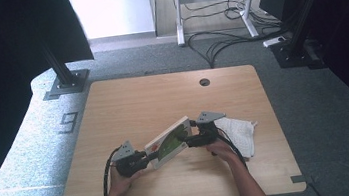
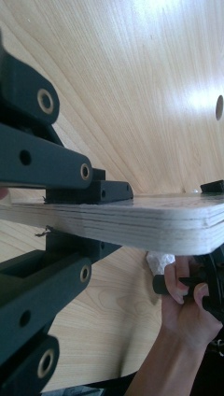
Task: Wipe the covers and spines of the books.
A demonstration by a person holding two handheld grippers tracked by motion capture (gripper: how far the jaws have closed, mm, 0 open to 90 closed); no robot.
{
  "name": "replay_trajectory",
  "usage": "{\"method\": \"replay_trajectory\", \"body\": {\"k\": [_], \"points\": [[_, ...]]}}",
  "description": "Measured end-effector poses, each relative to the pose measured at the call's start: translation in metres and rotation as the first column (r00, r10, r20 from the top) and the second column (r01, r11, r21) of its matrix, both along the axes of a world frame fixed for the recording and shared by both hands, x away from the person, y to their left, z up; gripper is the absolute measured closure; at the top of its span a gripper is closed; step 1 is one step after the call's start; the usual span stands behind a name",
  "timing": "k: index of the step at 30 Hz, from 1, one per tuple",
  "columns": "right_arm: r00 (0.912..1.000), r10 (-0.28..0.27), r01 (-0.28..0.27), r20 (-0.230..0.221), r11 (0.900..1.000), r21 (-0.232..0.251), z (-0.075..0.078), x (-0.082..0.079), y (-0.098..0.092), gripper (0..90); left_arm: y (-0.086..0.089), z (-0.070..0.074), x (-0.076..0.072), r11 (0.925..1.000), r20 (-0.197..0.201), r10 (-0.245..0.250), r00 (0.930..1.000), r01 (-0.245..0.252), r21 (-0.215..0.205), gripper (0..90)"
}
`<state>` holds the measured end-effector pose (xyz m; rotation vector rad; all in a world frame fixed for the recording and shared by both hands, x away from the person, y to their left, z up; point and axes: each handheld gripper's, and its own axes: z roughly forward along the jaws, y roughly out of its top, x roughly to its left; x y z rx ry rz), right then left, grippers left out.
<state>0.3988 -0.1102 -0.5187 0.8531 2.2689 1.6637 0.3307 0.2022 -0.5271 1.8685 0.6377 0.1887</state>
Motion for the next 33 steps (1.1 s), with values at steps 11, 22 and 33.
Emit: {"method": "replay_trajectory", "body": {"k": [11, 22, 33], "points": [[0.9999, -0.017, 0.016, -0.001, 0.998, -0.063, 0.006, -0.014, -0.016, 41.6, 0.002, -0.001, 0.010, 0.9992, -0.043, -0.016, 0.9990, 0.015, -0.036, 75.5], [0.9976, -0.045, 0.043, -0.053, 0.998, -0.036, 0.003, -0.024, -0.026, 53.8, -0.001, -0.001, 0.018, 0.9976, -0.086, 0.062, 0.9944, -0.064, -0.027, 63.3], [0.9917, -0.095, 0.092, -0.088, 0.995, -0.029, 0.000, -0.031, -0.026, 55.1, -0.007, 0.000, 0.026, 0.9943, -0.125, 0.103, 0.9868, -0.105, -0.015, 55.7]]}}
